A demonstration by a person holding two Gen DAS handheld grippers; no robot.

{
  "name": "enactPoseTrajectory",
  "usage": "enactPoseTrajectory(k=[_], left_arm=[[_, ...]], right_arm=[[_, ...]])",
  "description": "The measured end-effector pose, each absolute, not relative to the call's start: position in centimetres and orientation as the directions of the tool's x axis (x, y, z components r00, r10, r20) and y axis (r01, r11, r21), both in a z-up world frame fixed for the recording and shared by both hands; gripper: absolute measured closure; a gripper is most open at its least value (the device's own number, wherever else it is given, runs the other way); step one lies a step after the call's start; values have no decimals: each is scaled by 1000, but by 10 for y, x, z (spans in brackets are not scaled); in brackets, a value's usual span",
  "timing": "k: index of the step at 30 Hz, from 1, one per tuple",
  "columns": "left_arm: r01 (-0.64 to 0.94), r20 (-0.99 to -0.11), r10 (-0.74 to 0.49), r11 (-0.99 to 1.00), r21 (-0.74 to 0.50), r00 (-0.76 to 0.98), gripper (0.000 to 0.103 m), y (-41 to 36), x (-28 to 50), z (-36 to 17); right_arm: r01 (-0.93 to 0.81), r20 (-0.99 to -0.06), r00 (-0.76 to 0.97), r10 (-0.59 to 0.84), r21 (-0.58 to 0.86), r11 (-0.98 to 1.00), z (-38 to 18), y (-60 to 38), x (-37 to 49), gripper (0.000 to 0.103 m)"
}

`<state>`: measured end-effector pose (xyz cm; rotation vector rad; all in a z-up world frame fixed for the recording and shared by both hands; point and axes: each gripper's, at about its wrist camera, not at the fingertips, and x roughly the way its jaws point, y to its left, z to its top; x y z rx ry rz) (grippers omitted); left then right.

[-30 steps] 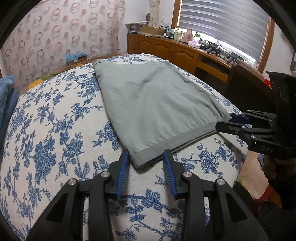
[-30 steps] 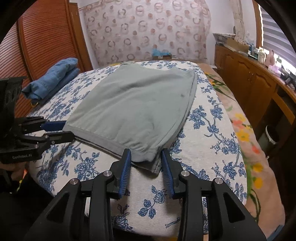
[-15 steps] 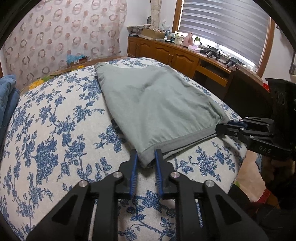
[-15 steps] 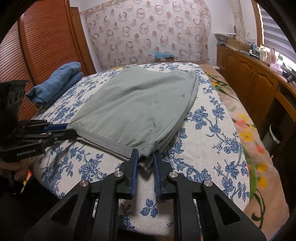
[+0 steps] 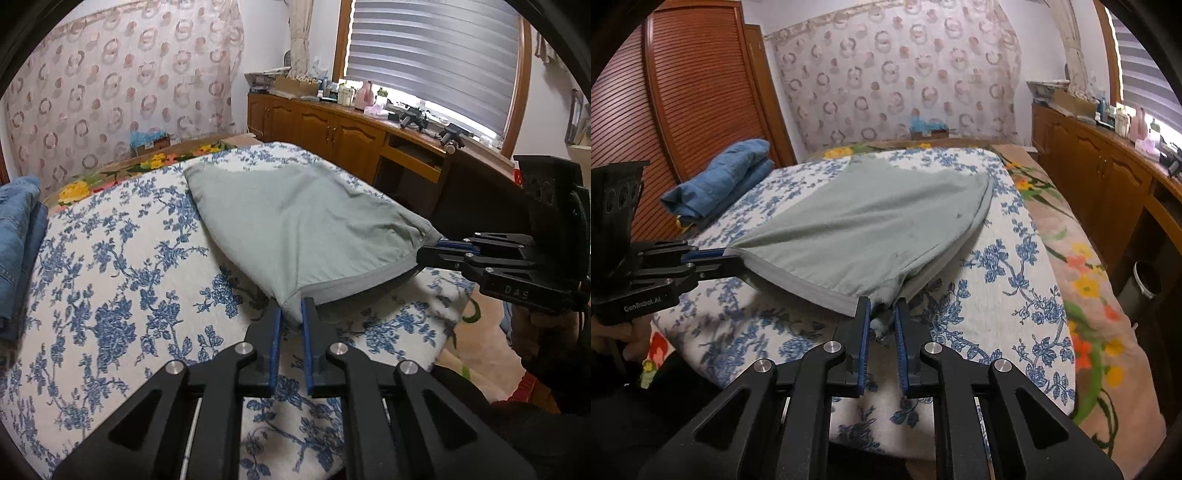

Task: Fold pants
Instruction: 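Lift the shirt edge high with both grippers together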

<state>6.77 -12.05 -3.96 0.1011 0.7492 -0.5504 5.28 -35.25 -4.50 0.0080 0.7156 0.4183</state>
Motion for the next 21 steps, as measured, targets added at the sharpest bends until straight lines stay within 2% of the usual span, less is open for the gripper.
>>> enactPoseTrajectory(k=[7, 12, 21], left_arm=[[509, -628, -449, 855, -97, 635, 98, -115, 53, -16], [515, -568, -469, 852, -91, 676, 98, -111, 49, 21], [488, -467, -440, 873, -20, 767, 99, -96, 70, 100]], right_arm=[[-398, -595, 692, 409, 158, 904, -21, -351, 39, 94], [-436, -538, 723, 433, 131, 891, 13, -343, 37, 94], [-510, -407, 786, 464, -3, 860, 94, -307, 59, 95]])
